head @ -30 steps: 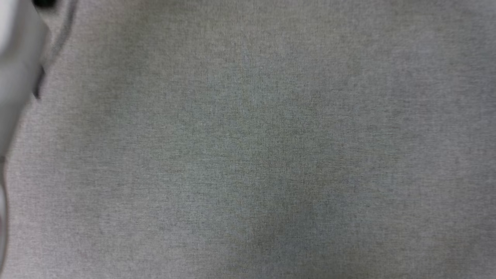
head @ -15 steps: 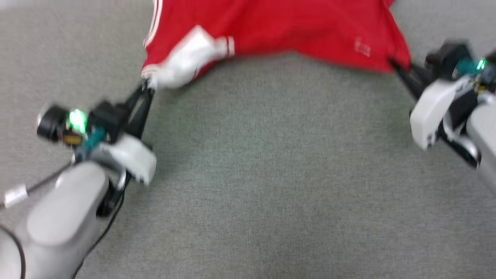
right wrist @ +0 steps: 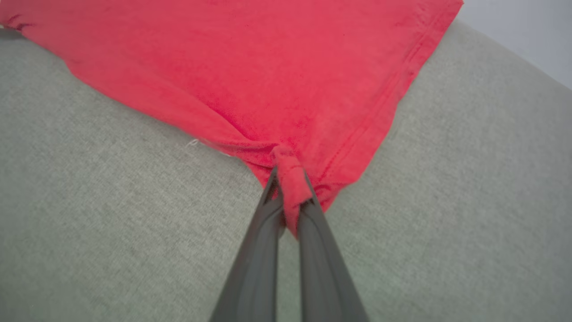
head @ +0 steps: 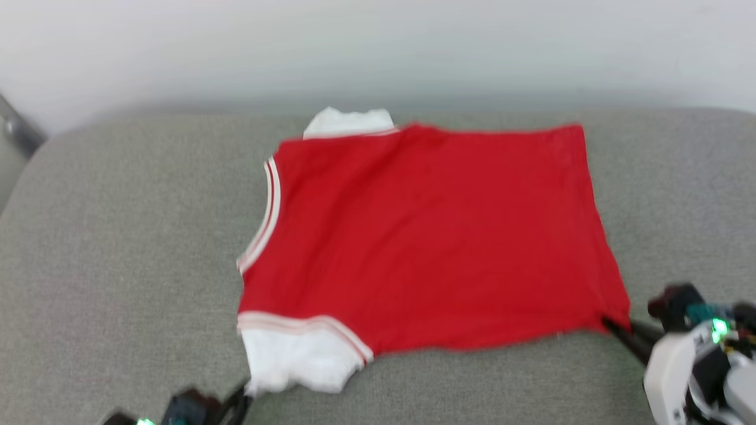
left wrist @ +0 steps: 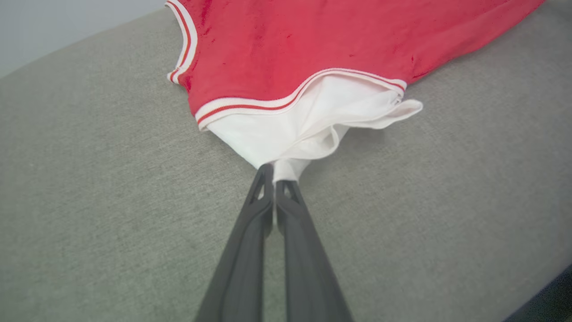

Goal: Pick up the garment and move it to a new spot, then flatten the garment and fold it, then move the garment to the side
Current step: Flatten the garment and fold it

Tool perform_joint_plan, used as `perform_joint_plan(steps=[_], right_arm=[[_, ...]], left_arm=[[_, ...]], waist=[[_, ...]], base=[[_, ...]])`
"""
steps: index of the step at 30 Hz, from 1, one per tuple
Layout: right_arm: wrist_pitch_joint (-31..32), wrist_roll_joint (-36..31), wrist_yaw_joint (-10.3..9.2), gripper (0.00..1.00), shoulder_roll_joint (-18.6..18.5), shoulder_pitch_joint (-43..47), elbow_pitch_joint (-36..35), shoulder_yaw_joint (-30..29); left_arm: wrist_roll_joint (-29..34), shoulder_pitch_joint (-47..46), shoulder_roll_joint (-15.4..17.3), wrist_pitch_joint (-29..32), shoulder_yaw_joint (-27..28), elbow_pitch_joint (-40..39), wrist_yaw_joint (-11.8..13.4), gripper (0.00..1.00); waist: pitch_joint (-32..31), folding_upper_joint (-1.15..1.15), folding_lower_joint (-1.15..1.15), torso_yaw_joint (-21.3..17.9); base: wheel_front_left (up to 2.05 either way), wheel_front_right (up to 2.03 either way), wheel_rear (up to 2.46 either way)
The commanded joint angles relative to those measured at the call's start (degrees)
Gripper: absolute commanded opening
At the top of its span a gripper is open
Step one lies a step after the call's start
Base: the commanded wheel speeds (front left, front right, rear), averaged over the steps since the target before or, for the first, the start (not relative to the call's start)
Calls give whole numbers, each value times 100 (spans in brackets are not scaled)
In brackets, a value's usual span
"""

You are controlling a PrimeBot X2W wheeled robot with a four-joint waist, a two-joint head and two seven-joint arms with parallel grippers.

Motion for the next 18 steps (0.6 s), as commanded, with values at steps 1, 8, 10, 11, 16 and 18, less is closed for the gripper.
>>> perform_joint_plan(steps=[1,8,10,11,16,18], right_arm=[[60,28,-4,0,-117,355,-164,-83],[393,147,-4,0,-408,1470,-672,-578],[498,160,-4,0,-472,1756,-788,-746],[533,162,-4,0,-501,1877,-845,-834],[687,39,-4,0,-472,2239,-1057,-1199],[775,-52,-4,0,-405,2340,-1158,-1368]], left_arm=[[-100,307,109,102,-60,-142,81,0],[-406,1065,243,564,-425,-608,166,0],[-441,1165,268,669,-502,-675,169,0],[-469,1193,279,722,-530,-702,153,0],[-483,1129,336,818,-528,-774,151,0],[-433,1000,316,767,-476,-773,164,0]], waist=[[-292,0,2,-49],[-502,0,2,-54],[-516,0,2,-35],[-516,0,2,-25],[-480,0,2,-21],[-460,0,2,-21]], base=[[0,0,0],[0,0,0],[0,0,0],[0,0,0],[0,0,0],[0,0,0]])
